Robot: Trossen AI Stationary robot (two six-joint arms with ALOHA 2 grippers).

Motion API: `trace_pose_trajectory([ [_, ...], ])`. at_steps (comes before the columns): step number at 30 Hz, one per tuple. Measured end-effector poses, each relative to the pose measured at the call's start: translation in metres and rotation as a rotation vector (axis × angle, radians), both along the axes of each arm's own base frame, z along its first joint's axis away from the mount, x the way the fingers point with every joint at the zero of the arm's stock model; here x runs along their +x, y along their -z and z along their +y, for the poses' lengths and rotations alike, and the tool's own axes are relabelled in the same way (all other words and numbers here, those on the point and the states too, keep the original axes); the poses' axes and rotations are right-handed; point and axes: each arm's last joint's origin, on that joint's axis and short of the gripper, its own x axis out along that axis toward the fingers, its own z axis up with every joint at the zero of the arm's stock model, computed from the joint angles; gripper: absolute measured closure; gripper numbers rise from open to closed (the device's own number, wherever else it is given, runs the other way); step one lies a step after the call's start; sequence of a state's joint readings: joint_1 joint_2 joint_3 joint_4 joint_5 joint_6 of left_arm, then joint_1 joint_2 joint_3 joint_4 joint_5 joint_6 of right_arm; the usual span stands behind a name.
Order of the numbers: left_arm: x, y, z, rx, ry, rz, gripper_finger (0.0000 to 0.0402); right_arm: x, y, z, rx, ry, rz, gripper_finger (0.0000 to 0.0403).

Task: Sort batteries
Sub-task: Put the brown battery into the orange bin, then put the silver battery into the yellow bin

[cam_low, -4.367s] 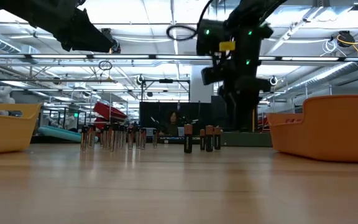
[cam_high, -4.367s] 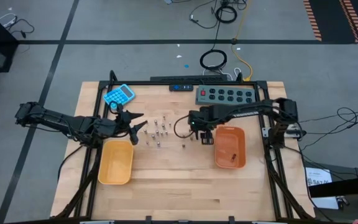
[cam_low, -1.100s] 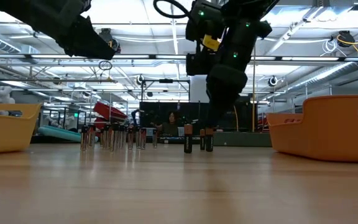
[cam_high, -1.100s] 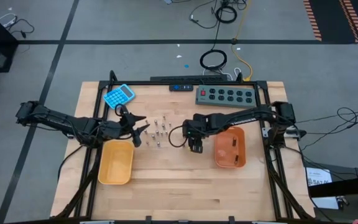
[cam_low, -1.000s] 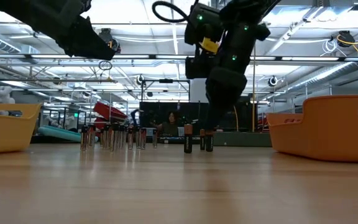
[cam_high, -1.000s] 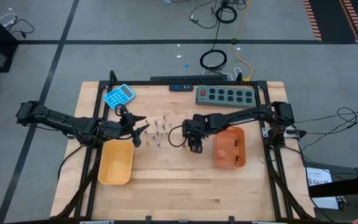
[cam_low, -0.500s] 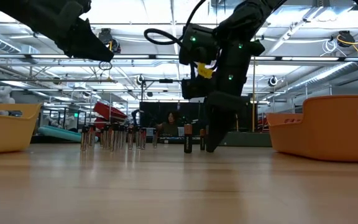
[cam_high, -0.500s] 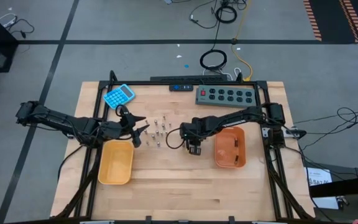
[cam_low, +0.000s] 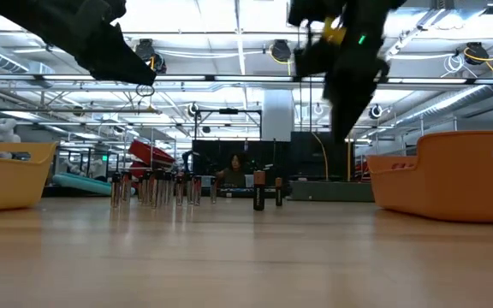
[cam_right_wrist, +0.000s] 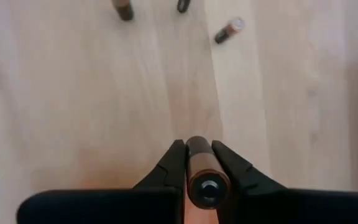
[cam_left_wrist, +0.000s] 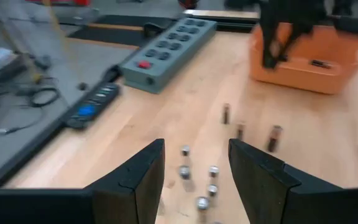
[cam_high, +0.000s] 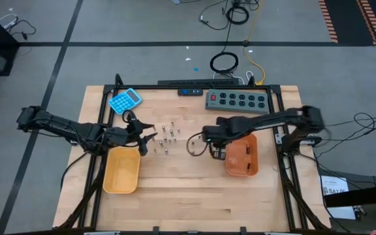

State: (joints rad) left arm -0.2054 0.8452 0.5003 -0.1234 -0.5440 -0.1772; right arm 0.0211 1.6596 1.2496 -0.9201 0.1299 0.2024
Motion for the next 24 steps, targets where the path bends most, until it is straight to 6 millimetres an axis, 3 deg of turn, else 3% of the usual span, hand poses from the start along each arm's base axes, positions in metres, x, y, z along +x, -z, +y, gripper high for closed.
trace_pose_trajectory([
  [3, 0.001, 0.001, -0.003, -0.042, 0.094, 0.011, 0.0213, -0.026, -0.021, 0.004, 0.098, 0.064, 0.060, 0.0374],
  [6, 0.001, 0.001, -0.004, -0.062, 0.138, 0.016, 0.0213, -0.049, -0.025, 0.008, 0.122, 0.148, 0.203, 0.0353],
  [13, 0.001, 0.002, -0.005, -0.009, 0.188, 0.042, 0.0213, -0.070, -0.002, 0.013, 0.055, 0.179, 0.304, 0.0262],
  [18, 0.001, 0.002, -0.005, -0.102, 0.144, 0.019, 0.0213, -0.067, 0.002, 0.015, -0.053, 0.188, 0.241, 0.0208],
  [24, 0.006, 0.009, -0.003, -0.162, 0.092, 0.038, 0.0213, -0.030, -0.012, 0.015, -0.123, 0.043, -0.108, 0.0207],
])
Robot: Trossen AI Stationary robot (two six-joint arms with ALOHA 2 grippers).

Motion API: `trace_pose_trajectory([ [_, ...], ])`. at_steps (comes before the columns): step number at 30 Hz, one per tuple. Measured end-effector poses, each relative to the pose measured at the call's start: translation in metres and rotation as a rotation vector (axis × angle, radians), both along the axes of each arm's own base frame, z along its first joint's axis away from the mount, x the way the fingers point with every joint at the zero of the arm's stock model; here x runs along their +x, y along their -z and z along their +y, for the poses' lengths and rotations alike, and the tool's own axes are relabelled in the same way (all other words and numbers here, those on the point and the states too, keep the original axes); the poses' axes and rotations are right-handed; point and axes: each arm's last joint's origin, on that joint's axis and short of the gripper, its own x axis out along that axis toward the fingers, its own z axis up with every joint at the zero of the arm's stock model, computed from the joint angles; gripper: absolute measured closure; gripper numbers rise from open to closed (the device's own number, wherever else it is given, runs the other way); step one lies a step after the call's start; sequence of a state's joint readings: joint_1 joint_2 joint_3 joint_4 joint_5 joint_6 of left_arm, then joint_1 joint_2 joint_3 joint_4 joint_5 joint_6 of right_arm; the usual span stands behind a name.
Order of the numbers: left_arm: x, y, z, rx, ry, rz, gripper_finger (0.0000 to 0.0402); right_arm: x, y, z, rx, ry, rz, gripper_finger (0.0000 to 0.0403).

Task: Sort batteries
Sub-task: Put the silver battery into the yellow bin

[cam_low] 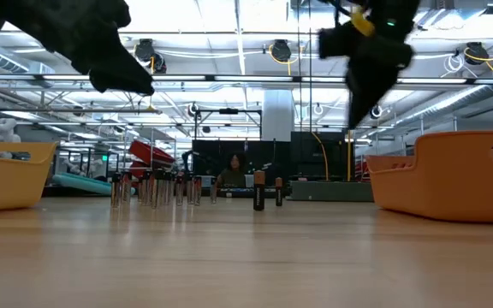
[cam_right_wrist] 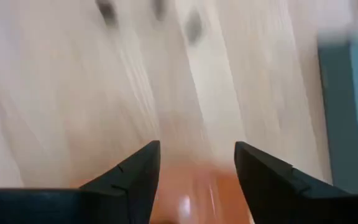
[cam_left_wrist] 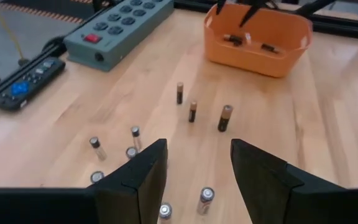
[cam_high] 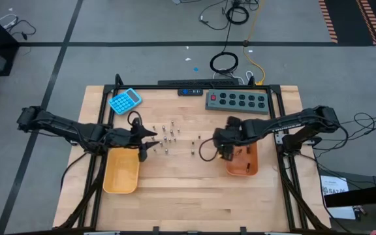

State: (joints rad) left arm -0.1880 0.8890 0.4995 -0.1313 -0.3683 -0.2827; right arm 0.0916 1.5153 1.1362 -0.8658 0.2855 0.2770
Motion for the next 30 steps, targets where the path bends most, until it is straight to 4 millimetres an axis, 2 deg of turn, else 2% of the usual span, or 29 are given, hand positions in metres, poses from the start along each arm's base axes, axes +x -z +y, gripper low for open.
trace_pose_trajectory([
  [5, 0.003, 0.007, 0.004, -0.008, -0.031, 0.046, 0.0213, 0.020, -0.009, -0.015, 0.008, -0.073, -0.192, 0.0222],
  [9, 0.003, 0.008, 0.006, -0.054, -0.013, 0.119, 0.0213, 0.029, -0.011, -0.015, -0.002, -0.127, -0.298, 0.0232],
  [13, 0.001, 0.009, 0.012, -0.067, -0.028, 0.263, 0.0213, 0.029, 0.007, -0.014, -0.022, -0.166, -0.355, 0.0241],
  [18, 0.001, 0.012, 0.028, -0.051, -0.087, 0.380, 0.0213, 0.024, 0.029, -0.026, -0.036, -0.132, -0.387, 0.0248],
  [24, 0.004, 0.020, 0.049, -0.042, -0.133, 0.450, 0.0213, 0.025, 0.035, -0.028, -0.074, -0.170, -0.462, 0.0253],
  [30, 0.006, 0.030, 0.057, -0.178, -0.126, 0.506, 0.0213, 0.023, 0.042, -0.028, -0.146, -0.178, -0.461, 0.0257],
])
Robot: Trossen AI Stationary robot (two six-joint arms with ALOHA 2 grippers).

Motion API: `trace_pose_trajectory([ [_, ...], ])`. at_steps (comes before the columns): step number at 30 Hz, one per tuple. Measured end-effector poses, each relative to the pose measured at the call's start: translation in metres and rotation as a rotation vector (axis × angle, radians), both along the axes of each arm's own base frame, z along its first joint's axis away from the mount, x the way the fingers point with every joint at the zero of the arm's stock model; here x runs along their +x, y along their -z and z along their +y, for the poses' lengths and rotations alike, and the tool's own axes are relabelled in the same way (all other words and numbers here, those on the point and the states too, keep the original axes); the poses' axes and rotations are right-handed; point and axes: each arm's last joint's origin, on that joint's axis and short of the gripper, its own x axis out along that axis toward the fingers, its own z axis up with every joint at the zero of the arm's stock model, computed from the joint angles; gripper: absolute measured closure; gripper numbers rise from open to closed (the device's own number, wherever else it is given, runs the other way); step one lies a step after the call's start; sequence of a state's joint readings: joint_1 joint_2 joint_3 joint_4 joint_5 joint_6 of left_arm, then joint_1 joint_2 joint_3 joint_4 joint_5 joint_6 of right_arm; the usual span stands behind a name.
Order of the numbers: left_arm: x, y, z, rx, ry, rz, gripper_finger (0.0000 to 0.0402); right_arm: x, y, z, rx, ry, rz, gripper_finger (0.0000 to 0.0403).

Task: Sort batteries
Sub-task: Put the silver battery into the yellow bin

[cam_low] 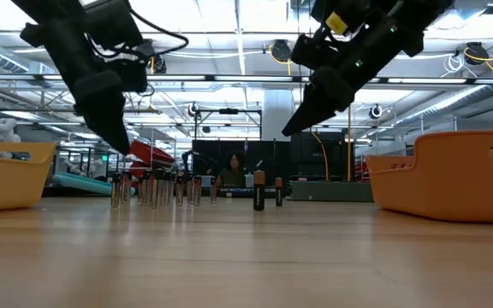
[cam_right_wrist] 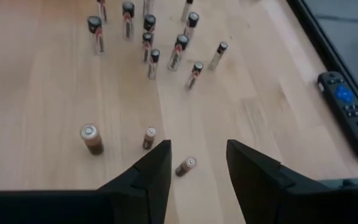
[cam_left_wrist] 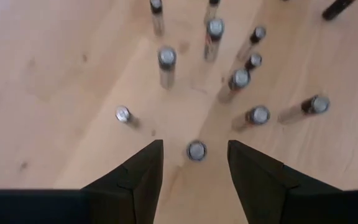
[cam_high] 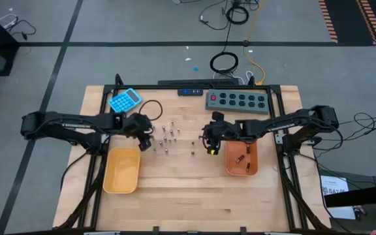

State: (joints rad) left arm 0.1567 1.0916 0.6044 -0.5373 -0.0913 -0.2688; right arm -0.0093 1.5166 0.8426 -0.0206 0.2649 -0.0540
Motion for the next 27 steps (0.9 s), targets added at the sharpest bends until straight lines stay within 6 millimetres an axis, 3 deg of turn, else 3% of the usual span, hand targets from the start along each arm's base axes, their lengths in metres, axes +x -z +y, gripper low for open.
trace_pose_trajectory([
  [9, 0.003, 0.009, -0.005, -0.003, 0.144, 0.070, 0.0213, -0.008, 0.018, -0.002, -0.035, -0.024, -0.075, 0.0257],
  [15, 0.005, 0.012, -0.005, 0.002, 0.169, 0.093, 0.0213, -0.008, 0.018, -0.002, -0.049, -0.034, -0.096, 0.0257],
  [27, 0.023, 0.039, -0.001, 0.015, 0.140, 0.170, 0.0213, -0.007, 0.016, -0.002, -0.068, -0.047, -0.108, 0.0264],
])
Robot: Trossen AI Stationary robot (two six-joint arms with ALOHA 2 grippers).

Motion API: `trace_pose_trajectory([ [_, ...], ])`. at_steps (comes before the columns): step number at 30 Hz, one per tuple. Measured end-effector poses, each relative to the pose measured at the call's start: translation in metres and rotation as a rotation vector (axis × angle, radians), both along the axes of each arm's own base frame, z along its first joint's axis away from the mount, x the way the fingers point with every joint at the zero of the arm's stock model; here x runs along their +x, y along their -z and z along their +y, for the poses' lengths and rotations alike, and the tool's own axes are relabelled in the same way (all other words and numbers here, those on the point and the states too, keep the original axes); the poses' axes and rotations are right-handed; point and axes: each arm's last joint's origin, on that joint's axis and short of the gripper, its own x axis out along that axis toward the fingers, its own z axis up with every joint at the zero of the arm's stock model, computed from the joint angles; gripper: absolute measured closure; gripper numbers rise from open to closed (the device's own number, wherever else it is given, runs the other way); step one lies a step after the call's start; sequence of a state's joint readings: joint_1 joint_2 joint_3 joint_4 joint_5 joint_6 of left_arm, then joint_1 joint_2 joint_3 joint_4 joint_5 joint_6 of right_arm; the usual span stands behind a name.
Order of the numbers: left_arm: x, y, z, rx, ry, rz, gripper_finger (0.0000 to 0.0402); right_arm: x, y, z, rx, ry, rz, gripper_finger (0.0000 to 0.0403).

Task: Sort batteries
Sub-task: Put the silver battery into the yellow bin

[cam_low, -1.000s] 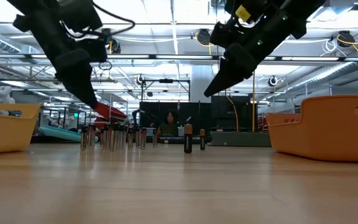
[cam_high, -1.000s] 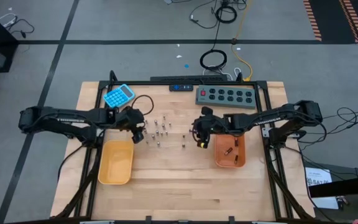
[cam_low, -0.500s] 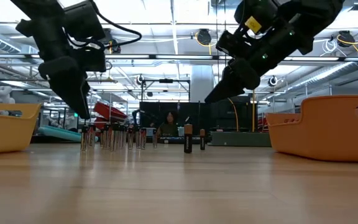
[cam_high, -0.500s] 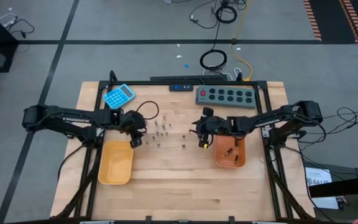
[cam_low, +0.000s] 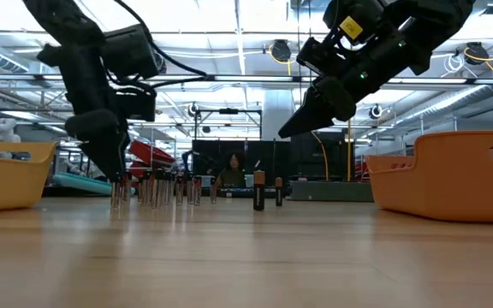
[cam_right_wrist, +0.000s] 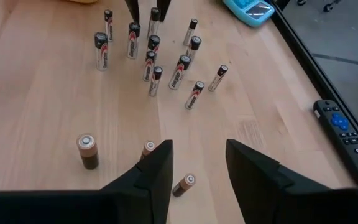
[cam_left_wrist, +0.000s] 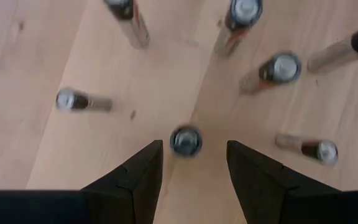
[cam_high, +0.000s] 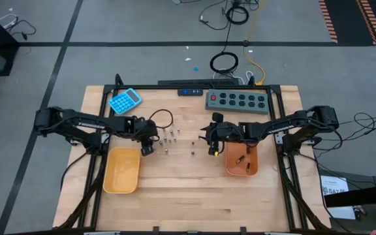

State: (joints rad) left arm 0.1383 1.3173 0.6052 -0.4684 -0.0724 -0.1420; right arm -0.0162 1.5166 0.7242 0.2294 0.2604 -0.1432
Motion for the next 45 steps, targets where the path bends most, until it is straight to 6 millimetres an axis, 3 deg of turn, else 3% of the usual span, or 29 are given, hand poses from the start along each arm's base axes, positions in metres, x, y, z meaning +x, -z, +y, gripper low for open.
trace_pose_trajectory([
  [10, 0.005, 0.008, 0.010, 0.010, -0.049, 0.002, 0.0217, 0.000, 0.000, 0.000, 0.000, 0.000, -0.003, 0.0268],
  [14, 0.007, 0.008, 0.012, 0.013, -0.058, -0.018, 0.0255, 0.000, 0.000, 0.000, 0.000, 0.000, -0.002, 0.0268],
  [19, 0.005, 0.009, 0.012, -0.015, -0.051, 0.002, 0.0348, 0.000, 0.000, 0.000, 0.000, 0.000, -0.002, 0.0268],
  [27, 0.003, 0.008, 0.012, 0.002, -0.036, 0.032, 0.0348, 0.000, 0.000, 0.000, 0.001, 0.000, -0.002, 0.0268],
  [30, 0.001, -0.007, 0.012, 0.001, -0.037, 0.088, 0.0348, 0.000, 0.000, 0.000, 0.001, 0.001, -0.002, 0.0268],
  [37, -0.003, -0.077, 0.000, 0.002, -0.014, 0.003, 0.0348, 0.000, 0.000, 0.000, 0.005, 0.004, -0.001, 0.0268],
  [39, -0.007, -0.094, -0.008, -0.076, -0.004, -0.059, 0.0348, 0.000, 0.000, 0.000, 0.011, 0.008, -0.003, 0.0268],
  [42, -0.015, -0.105, -0.023, -0.285, 0.010, -0.111, 0.0348, 0.000, 0.000, 0.000, 0.020, 0.014, -0.005, 0.0268],
  [45, -0.026, -0.103, -0.041, -0.381, -0.003, -0.025, 0.0348, 0.000, 0.000, 0.000, 0.022, 0.015, -0.004, 0.0268],
])
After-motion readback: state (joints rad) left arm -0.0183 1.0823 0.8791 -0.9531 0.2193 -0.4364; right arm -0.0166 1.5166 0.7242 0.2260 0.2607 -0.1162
